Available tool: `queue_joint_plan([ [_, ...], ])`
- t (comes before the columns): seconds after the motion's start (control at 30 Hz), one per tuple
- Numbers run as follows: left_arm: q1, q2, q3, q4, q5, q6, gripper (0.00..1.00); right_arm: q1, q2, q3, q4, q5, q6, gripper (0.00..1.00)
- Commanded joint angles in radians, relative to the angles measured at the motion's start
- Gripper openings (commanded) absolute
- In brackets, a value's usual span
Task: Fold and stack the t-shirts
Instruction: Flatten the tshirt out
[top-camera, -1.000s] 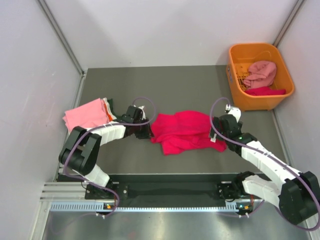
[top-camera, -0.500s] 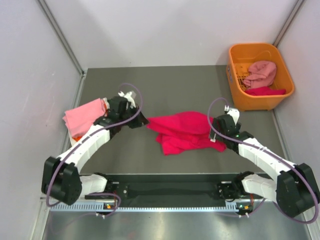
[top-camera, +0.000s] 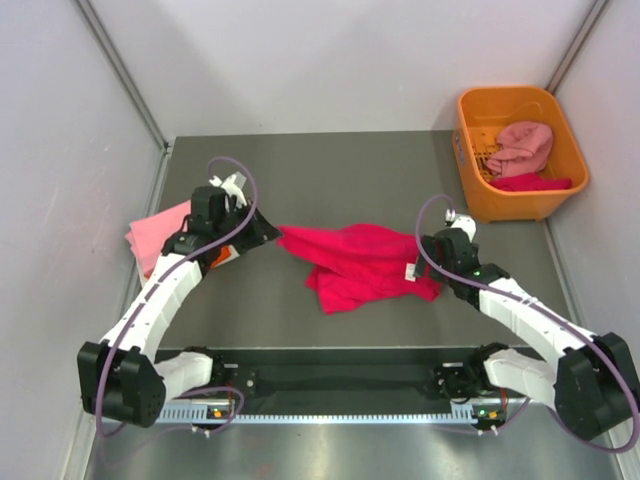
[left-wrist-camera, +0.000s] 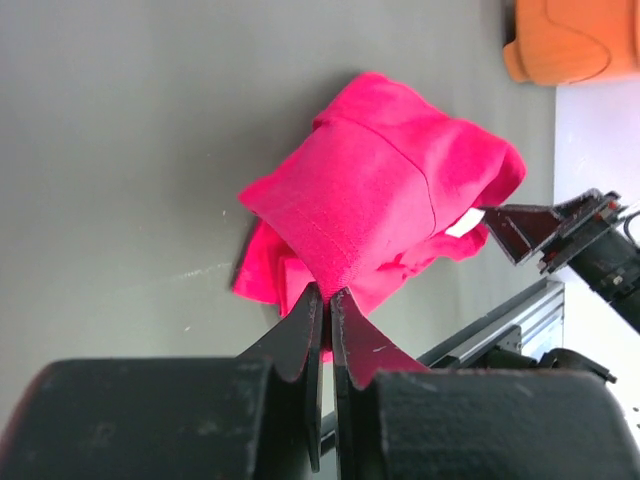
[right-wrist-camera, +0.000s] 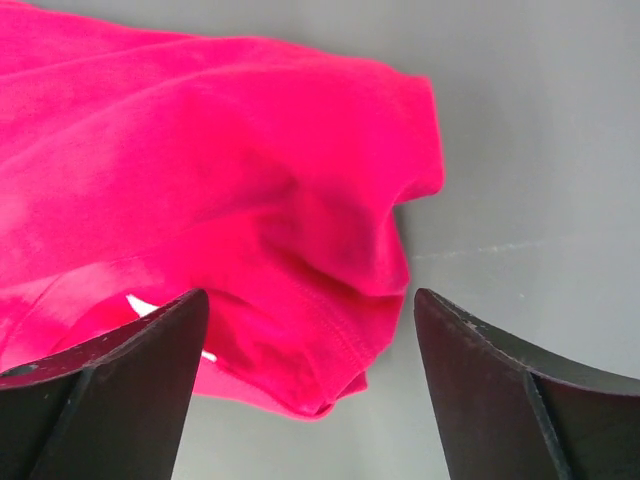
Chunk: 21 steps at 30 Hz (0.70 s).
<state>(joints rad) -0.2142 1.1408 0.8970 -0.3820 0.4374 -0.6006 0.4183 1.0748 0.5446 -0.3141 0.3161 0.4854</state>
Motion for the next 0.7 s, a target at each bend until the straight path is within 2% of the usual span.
queue_joint_plan([
  [0.0, 0.027, 0.008, 0.082, 0.014, 0.021, 0.008, 0.0, 0.008, -0.059, 0.028, 0.058, -0.061, -0.036, 0.84],
  [0.13, 0.087, 0.065, 0.141, -0.04, -0.034, 0.048, 0.0, 0.008, -0.114, 0.018, 0.04, -0.123, -0.048, 0.87],
  [0.2, 0.116, 0.077, 0.151, -0.035, -0.01, 0.048, 0.0, 0.007, -0.131, 0.012, 0.026, -0.152, -0.048, 0.87],
  [0.33, 0.137, 0.088, 0.158, -0.012, 0.023, 0.048, 0.0, 0.008, -0.156, -0.005, 0.032, -0.233, -0.057, 0.79],
  [0.67, 0.139, 0.106, 0.195, -0.018, 0.029, 0.051, 0.0, 0.01, 0.016, -0.023, 0.113, -0.275, -0.027, 0.69],
])
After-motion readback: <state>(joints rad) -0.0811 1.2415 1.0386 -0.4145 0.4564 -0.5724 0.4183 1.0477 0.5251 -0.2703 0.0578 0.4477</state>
